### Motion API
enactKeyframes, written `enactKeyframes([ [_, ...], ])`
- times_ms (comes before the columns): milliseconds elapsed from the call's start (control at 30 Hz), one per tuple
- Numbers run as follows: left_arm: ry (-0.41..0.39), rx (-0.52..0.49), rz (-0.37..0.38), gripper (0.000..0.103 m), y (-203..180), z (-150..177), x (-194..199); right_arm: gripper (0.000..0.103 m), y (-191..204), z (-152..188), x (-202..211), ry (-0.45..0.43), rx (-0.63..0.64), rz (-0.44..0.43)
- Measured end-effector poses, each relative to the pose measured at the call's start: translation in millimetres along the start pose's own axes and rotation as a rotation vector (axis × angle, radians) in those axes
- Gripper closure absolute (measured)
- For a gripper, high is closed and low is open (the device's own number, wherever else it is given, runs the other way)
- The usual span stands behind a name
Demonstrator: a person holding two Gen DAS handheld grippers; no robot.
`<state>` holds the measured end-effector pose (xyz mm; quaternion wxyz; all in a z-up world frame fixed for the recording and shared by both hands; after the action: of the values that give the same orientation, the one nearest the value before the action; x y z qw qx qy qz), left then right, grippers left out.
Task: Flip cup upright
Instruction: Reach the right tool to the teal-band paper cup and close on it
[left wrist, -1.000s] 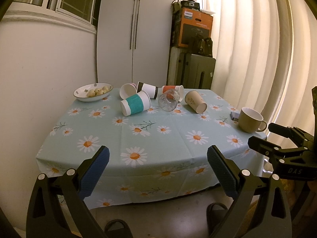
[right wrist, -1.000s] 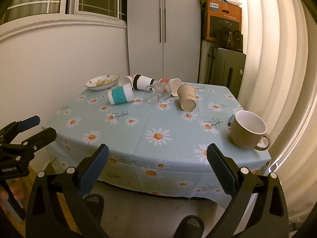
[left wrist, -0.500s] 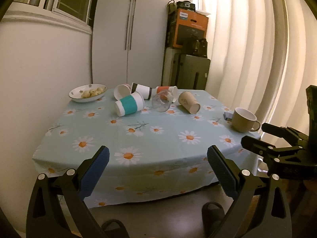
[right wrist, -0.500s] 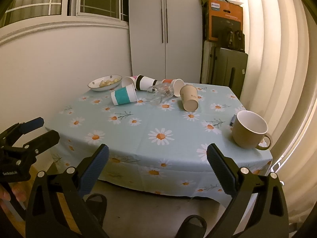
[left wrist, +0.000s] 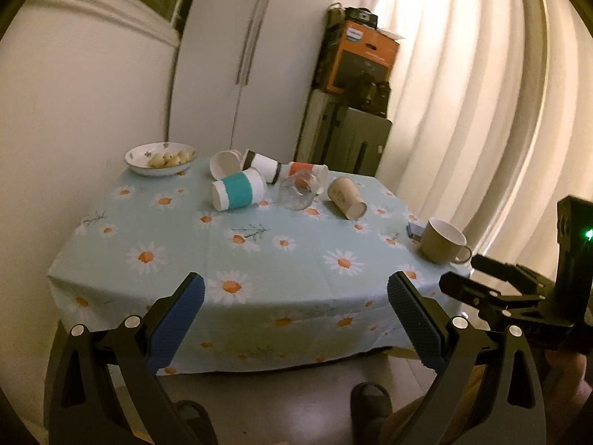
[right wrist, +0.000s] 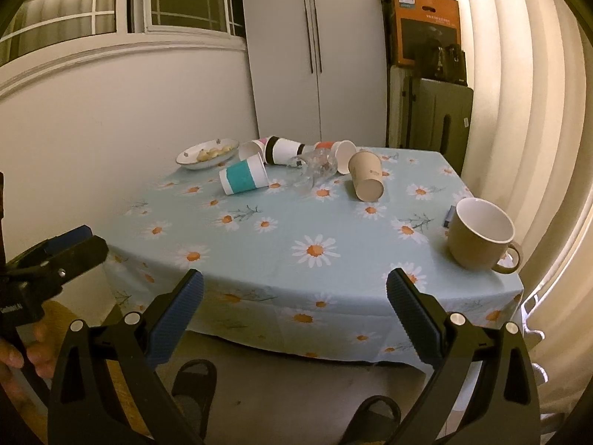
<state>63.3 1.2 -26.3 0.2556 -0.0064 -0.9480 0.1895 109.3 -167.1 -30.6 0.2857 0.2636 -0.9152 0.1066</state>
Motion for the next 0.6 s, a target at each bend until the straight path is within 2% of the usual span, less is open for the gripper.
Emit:
enactKeyframes([
  [167,0.086,-0.013,-0.027,0.007,9,-6,-18,0.005,-2,-16,-27,0.071,-0.027,-0.062],
  [233,0.149,-0.029,-0.064,0.007,18,-11,-35,0.005,-2,-26,-39,0.088,-0.059,-0.103],
  [333,0.241,-0.059,-0.051,0.007,29,-23,-63,0.005,-2,-45,-60,0.114,-0.091,-0.143],
  [433,0.253,-0.132,-0.043,0.007,37,-52,-88,0.005,2,-67,-85,0.138,-0.153,-0.218],
  [500,0.332,-0.201,-0.012,0.007,38,-66,-112,0.005,0,-80,-103,0.161,-0.218,-0.263],
  [600,0.388,-0.3,0.012,0.007,39,-84,-142,0.005,1,-93,-137,0.244,-0.358,-0.351],
])
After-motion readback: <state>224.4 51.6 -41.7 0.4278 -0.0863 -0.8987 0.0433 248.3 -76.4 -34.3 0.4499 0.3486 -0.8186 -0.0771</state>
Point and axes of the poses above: each gripper's, at about its wrist camera, not at the fingertips, and x roughly against the way its jaws point, y to its left, z to its underside, the point moved 8 cm from there along -x, roughly the way its jaws point, and after that the axes turned 10 degrees about x, right-handed, at the moved point
